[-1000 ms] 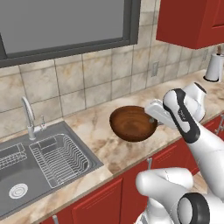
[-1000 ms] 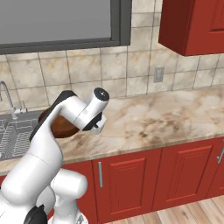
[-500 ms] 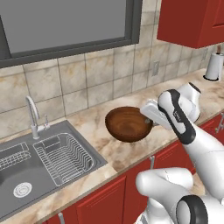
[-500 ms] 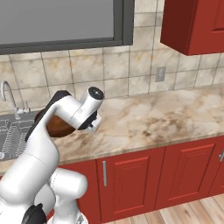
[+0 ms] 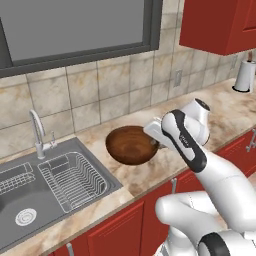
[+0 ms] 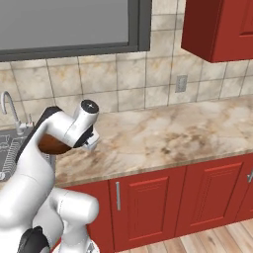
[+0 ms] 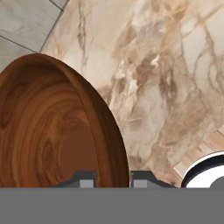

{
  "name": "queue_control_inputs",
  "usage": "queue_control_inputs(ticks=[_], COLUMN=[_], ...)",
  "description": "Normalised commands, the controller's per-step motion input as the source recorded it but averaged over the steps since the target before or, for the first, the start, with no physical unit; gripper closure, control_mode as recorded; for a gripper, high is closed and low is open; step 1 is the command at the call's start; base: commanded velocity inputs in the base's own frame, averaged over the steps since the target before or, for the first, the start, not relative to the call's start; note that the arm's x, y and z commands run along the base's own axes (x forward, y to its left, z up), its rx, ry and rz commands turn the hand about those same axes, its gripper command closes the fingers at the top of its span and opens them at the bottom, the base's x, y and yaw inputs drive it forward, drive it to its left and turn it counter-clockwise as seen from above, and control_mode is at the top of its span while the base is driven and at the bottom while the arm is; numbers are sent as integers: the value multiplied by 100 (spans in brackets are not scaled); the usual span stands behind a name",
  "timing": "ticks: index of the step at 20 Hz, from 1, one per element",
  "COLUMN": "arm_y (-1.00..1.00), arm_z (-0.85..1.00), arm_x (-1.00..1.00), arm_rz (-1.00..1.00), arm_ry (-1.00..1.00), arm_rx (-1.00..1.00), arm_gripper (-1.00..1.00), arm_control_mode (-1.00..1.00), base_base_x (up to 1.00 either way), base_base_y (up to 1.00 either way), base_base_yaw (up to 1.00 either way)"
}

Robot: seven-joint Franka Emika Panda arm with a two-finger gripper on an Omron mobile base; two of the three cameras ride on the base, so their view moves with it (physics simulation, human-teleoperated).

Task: Pick the cup and bowl from the counter and place them on the counter next to the sink.

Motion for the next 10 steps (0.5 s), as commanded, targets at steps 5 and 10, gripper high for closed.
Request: queue_control_inputs(ticks=[5,10], arm_y=[0,0], arm_z=[-40,-39], arm_x=[4,22], arm_rz=[0,0], arm_ry=[8,3], arm_rx=[0,0], arm_gripper=[100,100], arm_control_mode=[-100,-100], base_base_x=[0,0], base_base_y=[0,0], base_base_yaw=[0,0])
